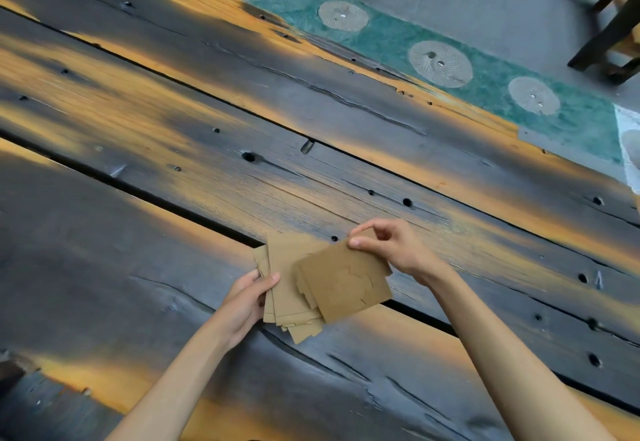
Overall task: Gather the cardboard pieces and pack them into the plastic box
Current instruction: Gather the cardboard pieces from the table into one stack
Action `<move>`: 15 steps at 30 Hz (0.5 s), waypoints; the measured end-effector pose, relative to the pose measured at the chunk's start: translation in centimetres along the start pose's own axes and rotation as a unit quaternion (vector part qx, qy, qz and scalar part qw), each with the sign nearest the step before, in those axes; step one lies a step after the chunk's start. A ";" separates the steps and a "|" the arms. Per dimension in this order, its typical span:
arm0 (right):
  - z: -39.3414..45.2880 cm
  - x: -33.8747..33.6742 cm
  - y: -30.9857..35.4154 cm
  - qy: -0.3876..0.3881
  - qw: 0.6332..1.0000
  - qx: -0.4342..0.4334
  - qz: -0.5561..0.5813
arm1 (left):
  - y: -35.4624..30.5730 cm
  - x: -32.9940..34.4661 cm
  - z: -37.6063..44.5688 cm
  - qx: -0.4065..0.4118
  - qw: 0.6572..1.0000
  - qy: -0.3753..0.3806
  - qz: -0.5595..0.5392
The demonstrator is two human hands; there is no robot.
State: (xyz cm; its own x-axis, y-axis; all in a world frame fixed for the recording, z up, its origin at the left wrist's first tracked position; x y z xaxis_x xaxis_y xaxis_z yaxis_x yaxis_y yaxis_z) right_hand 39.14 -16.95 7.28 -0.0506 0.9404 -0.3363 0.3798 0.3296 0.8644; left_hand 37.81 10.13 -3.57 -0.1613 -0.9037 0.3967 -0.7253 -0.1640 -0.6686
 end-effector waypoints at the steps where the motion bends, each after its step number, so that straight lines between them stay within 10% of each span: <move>1: 0.0 0.8 0.4 0.027 0.998 -0.009 -0.051 | 0.0 0.4 -0.4 0.001 1.000 0.017 0.004; 6: -0.2 4.4 1.5 0.114 0.970 -0.046 -0.210 | 1.1 1.6 -1.8 -0.007 0.998 0.069 0.010; 15: -1.7 7.9 0.7 0.023 0.964 -0.091 -0.250 | 2.7 2.6 -3.6 -0.009 0.994 0.095 0.053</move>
State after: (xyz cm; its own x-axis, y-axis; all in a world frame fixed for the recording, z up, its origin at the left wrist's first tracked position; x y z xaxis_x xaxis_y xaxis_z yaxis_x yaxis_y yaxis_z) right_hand 37.45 -9.17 5.91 -0.2282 0.6622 -0.7137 0.1301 0.7472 0.6517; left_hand 33.05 8.82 -2.05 -0.3601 -0.8242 0.4371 -0.7086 -0.0631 -0.7028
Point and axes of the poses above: each hand's wrist, its own z-axis towards the middle knuckle, its own x-axis out of the palm, y = z × x, the point moved 7 cm from there along z, towards the middle knuckle, and after that the axes turned 2 degrees about -y, right-handed, at the moved point
